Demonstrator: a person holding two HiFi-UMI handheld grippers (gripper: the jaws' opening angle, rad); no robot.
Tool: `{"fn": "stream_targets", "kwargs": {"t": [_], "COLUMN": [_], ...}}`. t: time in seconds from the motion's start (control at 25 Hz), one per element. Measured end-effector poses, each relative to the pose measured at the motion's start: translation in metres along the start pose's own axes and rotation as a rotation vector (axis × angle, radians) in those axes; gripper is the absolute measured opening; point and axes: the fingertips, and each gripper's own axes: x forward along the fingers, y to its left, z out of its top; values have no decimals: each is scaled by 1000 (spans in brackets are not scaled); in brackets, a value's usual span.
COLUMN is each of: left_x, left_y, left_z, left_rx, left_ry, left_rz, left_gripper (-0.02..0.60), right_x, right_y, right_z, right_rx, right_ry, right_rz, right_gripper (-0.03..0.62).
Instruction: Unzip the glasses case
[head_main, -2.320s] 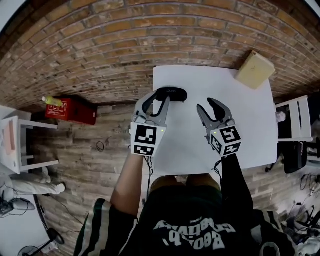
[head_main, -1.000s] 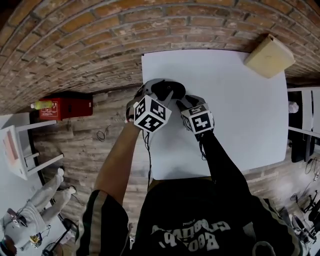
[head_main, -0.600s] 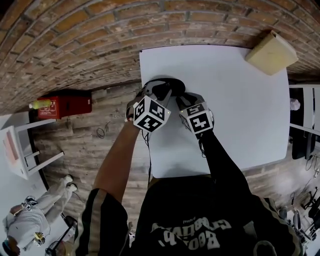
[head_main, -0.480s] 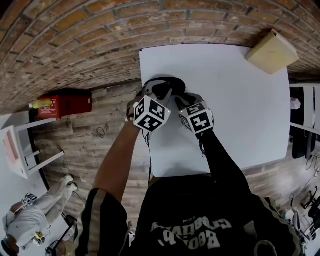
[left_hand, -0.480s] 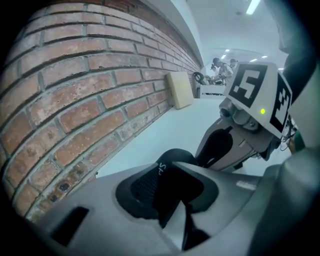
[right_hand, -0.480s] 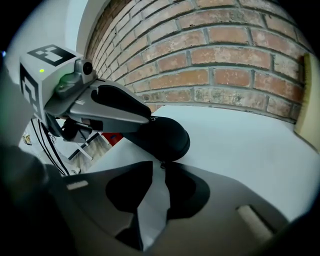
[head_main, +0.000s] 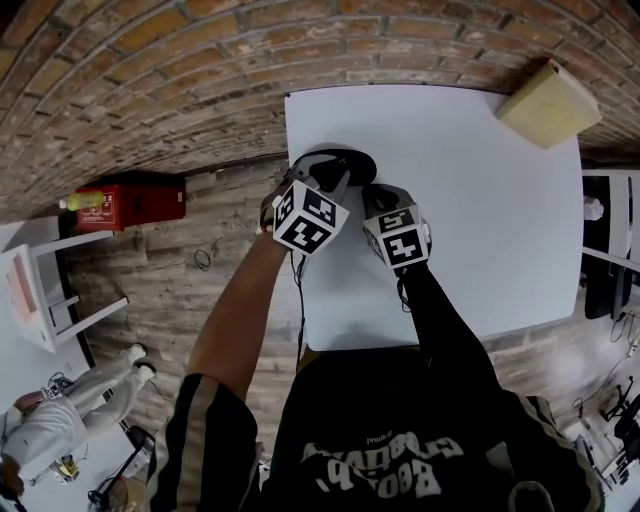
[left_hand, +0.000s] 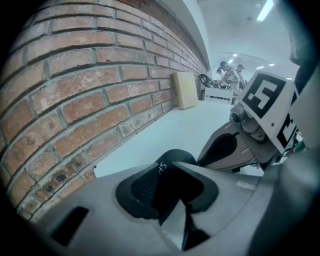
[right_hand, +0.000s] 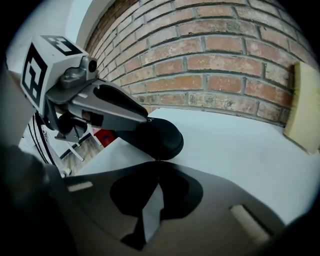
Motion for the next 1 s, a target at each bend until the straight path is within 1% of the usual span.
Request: {"fn": "stream_targets", "kwargs": {"t": [0.32, 0.8, 1.0], "left_x": [0, 0, 1], "left_y": [0, 1, 1], "left_z": [0, -1, 0], "left_rx": [-1, -2, -1], "left_ry": [-7, -15, -19], "left_rz": [-8, -9, -7], "left_gripper": [86, 86, 86], "right_x": [-1, -2, -2], "right_y": [-2, -10, -17], "right_z": [1, 0, 1], "right_rx": [-44, -77, -119], "right_ry": [2, 14, 18], "right_rz": [-27, -37, -49], "right_gripper": [14, 13, 14]}}
